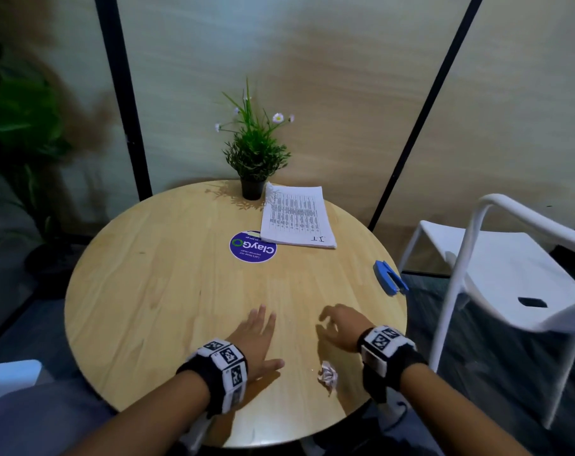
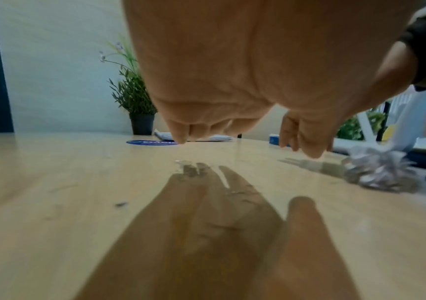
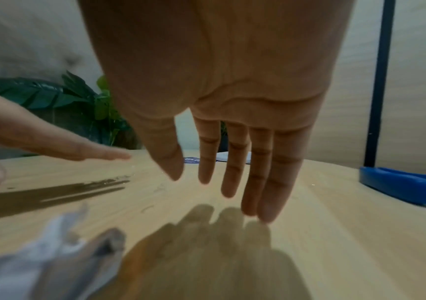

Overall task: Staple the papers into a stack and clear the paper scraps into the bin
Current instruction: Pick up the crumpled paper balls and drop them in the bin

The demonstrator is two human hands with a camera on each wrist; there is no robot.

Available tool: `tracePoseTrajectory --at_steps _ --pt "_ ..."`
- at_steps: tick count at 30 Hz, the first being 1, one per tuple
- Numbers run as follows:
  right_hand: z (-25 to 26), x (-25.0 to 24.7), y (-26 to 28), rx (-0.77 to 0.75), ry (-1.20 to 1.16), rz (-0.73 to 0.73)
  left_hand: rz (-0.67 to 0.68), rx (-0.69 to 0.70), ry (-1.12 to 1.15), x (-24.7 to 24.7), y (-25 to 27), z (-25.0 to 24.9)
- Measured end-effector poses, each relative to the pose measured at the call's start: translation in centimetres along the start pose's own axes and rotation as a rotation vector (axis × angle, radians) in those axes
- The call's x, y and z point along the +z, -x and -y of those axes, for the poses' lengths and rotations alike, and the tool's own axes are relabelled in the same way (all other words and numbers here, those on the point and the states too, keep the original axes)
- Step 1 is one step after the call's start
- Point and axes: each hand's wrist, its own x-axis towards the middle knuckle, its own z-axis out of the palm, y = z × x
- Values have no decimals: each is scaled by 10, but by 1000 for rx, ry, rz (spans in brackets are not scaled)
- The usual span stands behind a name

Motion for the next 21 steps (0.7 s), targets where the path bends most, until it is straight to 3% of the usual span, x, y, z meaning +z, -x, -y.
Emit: tracePoseTrajectory --at_steps 5,11,13,16,21 --pt "-12 14 35 103 -98 181 -17 137 64 5 0 -42" --pt "9 32 36 26 -307 151 2 115 243 18 9 -58" --pt "15 36 30 7 -325 129 -33 105 334 17 12 -58" --pt "27 39 23 17 -543 137 -45 64 434 8 12 -48" --pt "50 29 12 32 -855 198 -100 17 434 -19 22 1"
